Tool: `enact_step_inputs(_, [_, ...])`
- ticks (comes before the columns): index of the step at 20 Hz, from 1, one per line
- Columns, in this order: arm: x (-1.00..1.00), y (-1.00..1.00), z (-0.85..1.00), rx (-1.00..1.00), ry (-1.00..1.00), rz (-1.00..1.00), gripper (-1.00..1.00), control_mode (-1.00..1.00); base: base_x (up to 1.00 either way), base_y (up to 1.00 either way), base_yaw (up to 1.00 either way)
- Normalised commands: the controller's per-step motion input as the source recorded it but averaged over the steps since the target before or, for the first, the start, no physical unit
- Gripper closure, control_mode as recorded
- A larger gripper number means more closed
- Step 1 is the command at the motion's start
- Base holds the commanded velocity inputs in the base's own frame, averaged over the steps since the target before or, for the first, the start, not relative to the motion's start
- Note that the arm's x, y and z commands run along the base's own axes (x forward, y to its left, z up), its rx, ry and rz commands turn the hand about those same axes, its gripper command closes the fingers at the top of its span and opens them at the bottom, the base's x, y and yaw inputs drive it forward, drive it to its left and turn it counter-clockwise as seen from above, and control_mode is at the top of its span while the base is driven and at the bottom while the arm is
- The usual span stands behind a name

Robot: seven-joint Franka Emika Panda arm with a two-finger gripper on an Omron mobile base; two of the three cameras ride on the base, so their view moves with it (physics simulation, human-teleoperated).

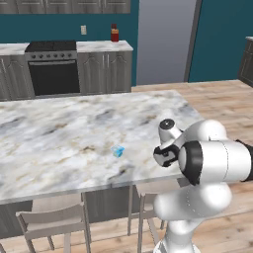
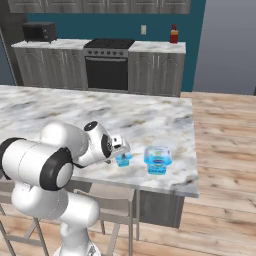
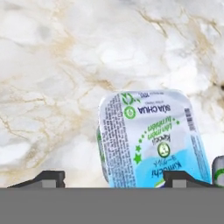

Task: Stack the yogurt containers by placing the smaller containers on top of the larger containers.

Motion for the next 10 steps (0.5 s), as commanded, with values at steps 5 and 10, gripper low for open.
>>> enact_step_inputs(5, [0.06, -0.01, -0.09, 0.00, 0.00, 0.00, 1.00, -1.00, 0.00, 0.00, 0.00])
enact_step_inputs(10, [0.04, -0.02, -0.08, 0.00, 0.00, 0.00, 1.00, -1.00, 0.00, 0.00, 0.00])
